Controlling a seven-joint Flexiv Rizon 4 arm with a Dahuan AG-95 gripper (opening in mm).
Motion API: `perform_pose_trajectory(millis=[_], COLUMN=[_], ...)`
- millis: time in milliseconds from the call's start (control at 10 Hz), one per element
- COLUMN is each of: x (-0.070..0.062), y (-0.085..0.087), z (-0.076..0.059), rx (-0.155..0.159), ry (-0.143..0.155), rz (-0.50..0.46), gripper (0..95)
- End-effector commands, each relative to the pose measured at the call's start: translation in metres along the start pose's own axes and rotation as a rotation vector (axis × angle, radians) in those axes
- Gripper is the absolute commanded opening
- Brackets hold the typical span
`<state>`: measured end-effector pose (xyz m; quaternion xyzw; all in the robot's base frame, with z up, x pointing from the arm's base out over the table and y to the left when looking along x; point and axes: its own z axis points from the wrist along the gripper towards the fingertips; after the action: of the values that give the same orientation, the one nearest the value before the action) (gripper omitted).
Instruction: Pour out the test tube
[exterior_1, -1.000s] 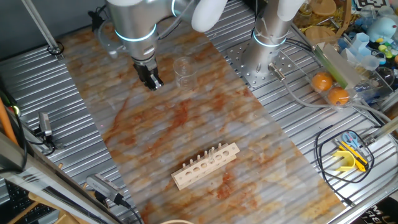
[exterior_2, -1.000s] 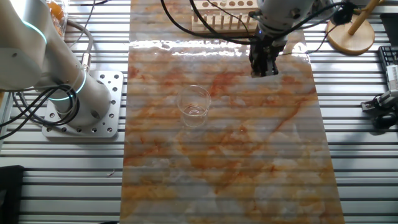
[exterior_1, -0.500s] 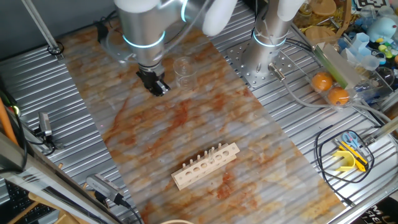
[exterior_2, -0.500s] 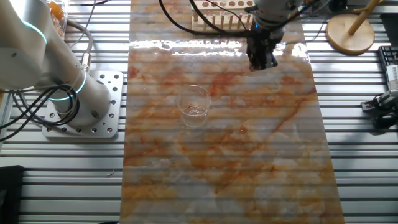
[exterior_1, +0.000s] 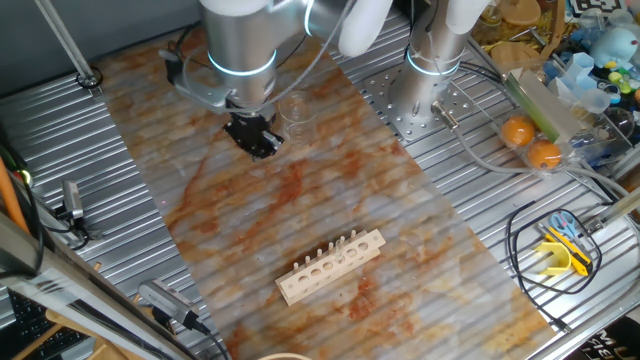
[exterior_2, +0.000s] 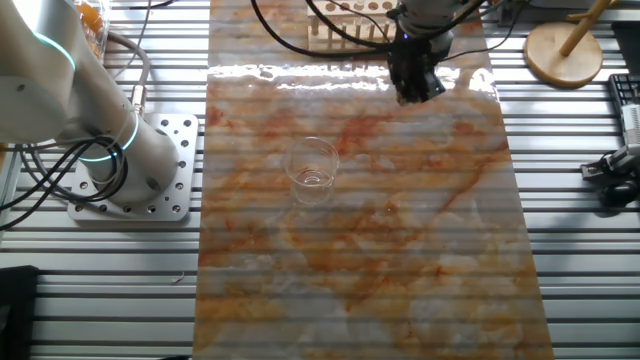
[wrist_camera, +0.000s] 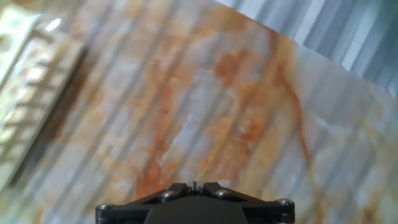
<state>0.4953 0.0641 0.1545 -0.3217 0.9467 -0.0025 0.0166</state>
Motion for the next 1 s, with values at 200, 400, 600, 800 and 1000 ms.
perform_pose_trajectory(millis=[200,400,600,800,1000], x=[-0.0104,-0.0104,-0.0104,-0.0104,-0.0104], y=[0.0164,0.0164,0.0163,0.0163,0.0163], z=[0.0011,0.0011,0.0012,0.0012,0.0012], rx=[-0.025,-0.043,-0.046,-0.059,-0.062], ry=[-0.015,-0.045,-0.052,-0.071,-0.079], rz=[-0.27,-0.406,-0.464,-0.537,-0.594], gripper=[0.0,0.0,0.0,0.0,0.0])
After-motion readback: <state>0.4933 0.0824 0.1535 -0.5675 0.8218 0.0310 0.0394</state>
